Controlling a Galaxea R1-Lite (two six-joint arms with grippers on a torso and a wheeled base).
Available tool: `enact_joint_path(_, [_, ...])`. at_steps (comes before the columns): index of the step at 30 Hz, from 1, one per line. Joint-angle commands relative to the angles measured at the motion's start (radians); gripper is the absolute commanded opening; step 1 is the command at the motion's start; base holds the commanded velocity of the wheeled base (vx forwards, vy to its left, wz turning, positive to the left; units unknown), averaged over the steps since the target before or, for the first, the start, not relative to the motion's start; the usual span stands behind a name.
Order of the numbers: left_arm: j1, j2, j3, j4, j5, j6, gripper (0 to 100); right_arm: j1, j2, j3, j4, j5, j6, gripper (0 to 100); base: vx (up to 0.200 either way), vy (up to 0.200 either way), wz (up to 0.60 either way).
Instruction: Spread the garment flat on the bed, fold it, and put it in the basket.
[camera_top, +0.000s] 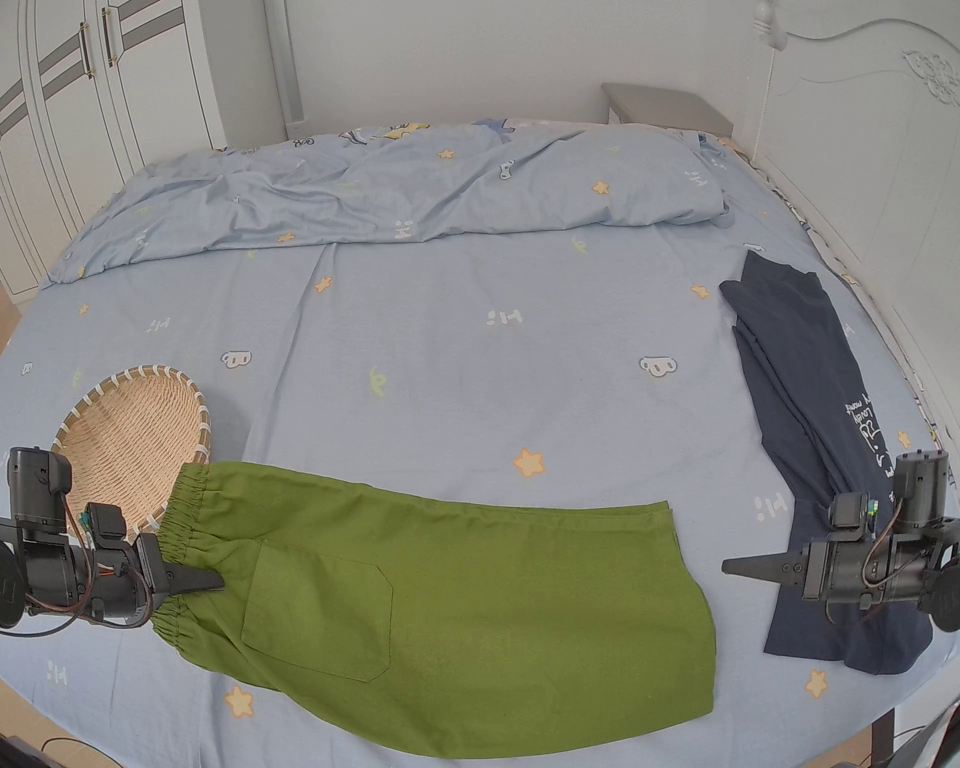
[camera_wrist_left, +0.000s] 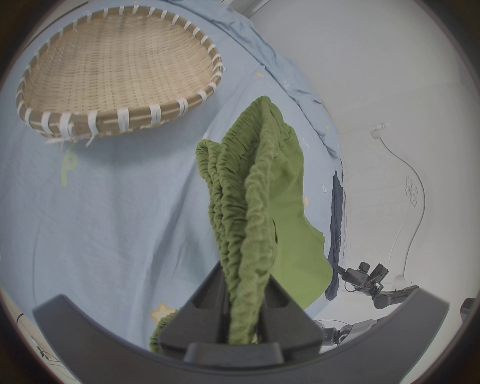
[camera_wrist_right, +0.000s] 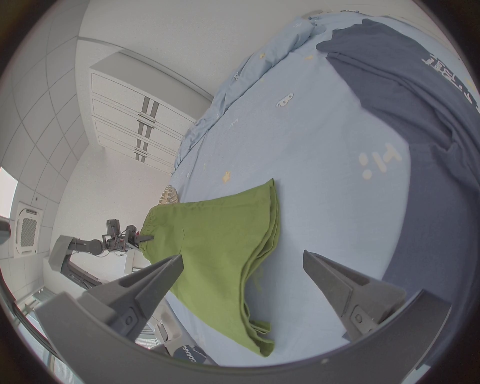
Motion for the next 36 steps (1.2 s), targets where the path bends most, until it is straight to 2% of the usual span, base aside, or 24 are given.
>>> enact_joint_path(1, [0.040,-0.114,-0.077,0.127,0.005,0.029,0,-0.018,-0.258,-0.287,0.359,0.001,-0.002,100,0.000,0.000,0.00])
enact_joint_path(3, [0.052,-0.115,-0.094,0.157,0.005,0.046,0,-0.013,-0.269,-0.311,0.393,0.001,-0.002,100,0.000,0.000,0.00])
enact_joint_path(7, [0.149,-0.126,-0.183,0.268,0.003,0.110,0,-0.010,-0.301,-0.325,0.419,0.002,0.001,100,0.000,0.000,0.00])
enact_joint_path(9, [0.169,-0.126,-0.221,0.308,0.003,0.126,0,-0.010,-0.306,-0.313,0.422,0.001,0.000,100,0.000,0.000,0.00])
enact_joint_path(11, [0.170,-0.126,-0.242,0.337,0.003,0.138,0,-0.015,-0.306,-0.311,0.422,0.001,0.000,100,0.000,0.000,0.00])
enact_joint_path(15, [0.152,-0.131,-0.342,0.481,0.011,0.215,0,-0.020,-0.309,-0.317,0.423,0.001,0.000,100,0.000,0.000,0.00])
enact_joint_path(19, [0.060,-0.137,-0.452,0.590,0.024,0.213,0,-0.020,-0.327,-0.317,0.425,0.002,0.001,100,0.000,0.000,0.00])
enact_joint_path(21, [0.040,-0.138,-0.471,0.607,0.032,0.213,0,-0.020,-0.329,-0.317,0.425,0.001,0.001,100,0.000,0.000,0.00])
enact_joint_path(22, [-0.018,-0.143,-0.509,0.636,0.057,0.212,0,-0.017,-0.332,-0.319,0.432,0.001,0.001,100,0.000,0.000,0.00])
enact_joint_path(24, [-0.048,-0.145,-0.522,0.641,0.069,0.212,0,-0.017,-0.335,-0.319,0.435,0.001,0.001,100,0.000,0.000,0.00])
enact_joint_path(31, [-0.337,-0.142,-0.561,0.637,0.293,0.161,0,-0.012,-0.347,-0.319,0.440,0.001,0.001,100,0.000,0.000,0.00])
enact_joint_path(33, [-0.368,-0.142,-0.575,0.637,0.310,0.149,0,-0.012,-0.347,-0.319,0.439,0.001,0.001,100,0.000,0.000,0.00])
enact_joint_path(36, [-0.508,-0.137,-0.641,0.648,0.340,0.097,0,-0.012,-0.344,-0.317,0.439,0.001,0.001,100,0.000,0.000,0.00])
